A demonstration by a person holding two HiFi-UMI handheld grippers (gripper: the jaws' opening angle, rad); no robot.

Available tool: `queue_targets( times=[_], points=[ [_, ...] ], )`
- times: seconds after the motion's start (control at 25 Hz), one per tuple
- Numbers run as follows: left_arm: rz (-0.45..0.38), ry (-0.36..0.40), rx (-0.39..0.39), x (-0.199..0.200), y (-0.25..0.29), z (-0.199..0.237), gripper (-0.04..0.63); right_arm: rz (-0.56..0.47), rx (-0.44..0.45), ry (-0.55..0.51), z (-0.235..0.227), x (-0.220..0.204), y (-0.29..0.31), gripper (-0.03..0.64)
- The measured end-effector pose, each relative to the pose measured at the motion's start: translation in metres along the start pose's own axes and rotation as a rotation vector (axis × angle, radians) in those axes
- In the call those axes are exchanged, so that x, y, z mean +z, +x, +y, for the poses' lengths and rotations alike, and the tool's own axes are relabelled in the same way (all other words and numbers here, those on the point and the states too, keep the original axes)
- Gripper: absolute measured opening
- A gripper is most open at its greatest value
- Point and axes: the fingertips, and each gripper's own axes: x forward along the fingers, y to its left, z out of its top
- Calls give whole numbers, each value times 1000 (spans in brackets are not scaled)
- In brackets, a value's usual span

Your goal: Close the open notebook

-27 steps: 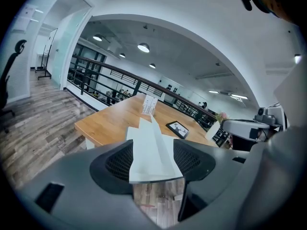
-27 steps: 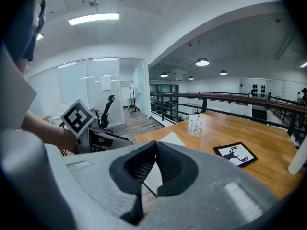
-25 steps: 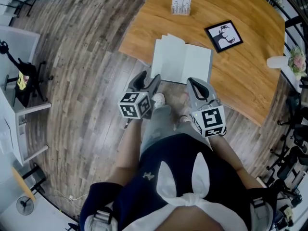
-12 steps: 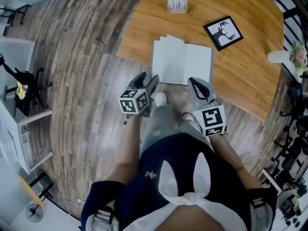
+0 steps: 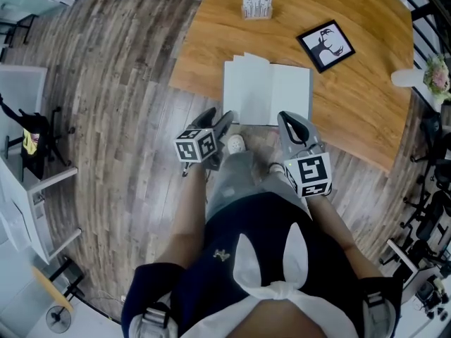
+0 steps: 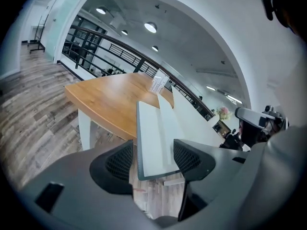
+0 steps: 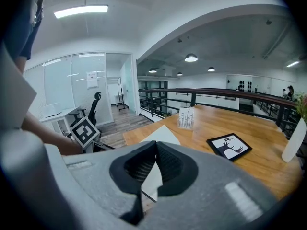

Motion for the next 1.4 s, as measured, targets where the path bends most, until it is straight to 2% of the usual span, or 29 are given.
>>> queue_targets(
  times=[0.24, 0.48, 0.64, 0.76, 0.8, 0.88, 1.4],
  points=[
    [53, 5, -58, -14, 10, 3, 259, -4, -30, 12, 0, -1, 0, -2],
    [84, -35, -118, -26, 17, 9, 256, 6, -59, 25, 2, -7, -1, -2],
    [77, -86, -151, -28, 20, 15, 229, 3, -78, 31, 3, -9, -2, -2],
    [85, -113, -173, -30, 20, 15, 175, 3, -90, 35, 3, -10, -5, -2],
    [87, -116, -175, -31, 20, 14, 143, 3, -94, 36, 3, -10, -6, -2],
    [86, -123, -172, -31, 20, 15, 130, 3, -100, 41, 2, -13, -7, -2],
    [52, -99, -159, -26, 13, 10, 86, 7, -111, 60, 8, -24, -18, -2]
  ],
)
